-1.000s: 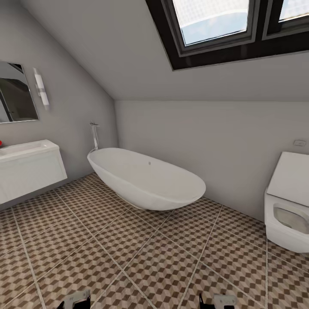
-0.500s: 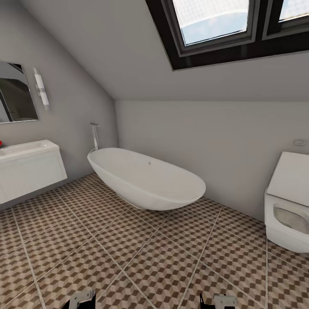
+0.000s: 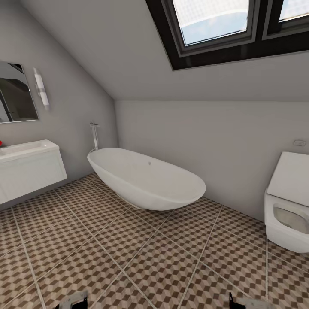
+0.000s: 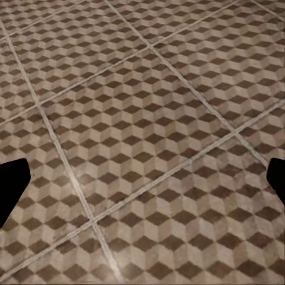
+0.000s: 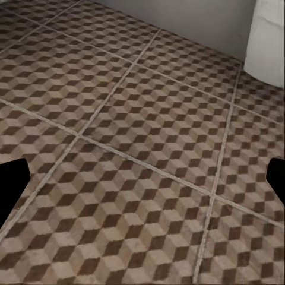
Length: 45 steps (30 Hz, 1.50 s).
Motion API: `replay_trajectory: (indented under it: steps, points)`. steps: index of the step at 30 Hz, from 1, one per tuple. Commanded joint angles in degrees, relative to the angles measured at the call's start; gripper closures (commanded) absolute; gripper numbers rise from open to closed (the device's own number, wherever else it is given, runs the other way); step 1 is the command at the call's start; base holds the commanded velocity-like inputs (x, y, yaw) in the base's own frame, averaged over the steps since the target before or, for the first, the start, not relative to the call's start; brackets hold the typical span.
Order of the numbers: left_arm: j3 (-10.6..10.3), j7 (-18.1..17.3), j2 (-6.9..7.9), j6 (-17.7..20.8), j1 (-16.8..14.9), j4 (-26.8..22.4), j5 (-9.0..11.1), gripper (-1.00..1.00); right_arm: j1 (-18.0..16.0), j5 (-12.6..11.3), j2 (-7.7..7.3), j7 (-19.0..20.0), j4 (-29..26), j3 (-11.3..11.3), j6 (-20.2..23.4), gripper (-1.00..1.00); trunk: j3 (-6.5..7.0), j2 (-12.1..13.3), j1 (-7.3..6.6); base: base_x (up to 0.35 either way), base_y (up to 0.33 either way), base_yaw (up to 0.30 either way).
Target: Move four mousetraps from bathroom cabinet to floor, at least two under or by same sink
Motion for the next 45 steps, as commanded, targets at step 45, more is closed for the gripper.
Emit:
replay_trajectory:
  steps: [45]
  points:
    - [0.02,-20.92,4.71,-0.69,-0.1,0.31,0.05,-1.0,-0.04,-2.7,-4.29,28.86,0.38,-0.46,-9.49,-1.0,-0.06,-0.04,0.0,0.0,0.0,0.0]
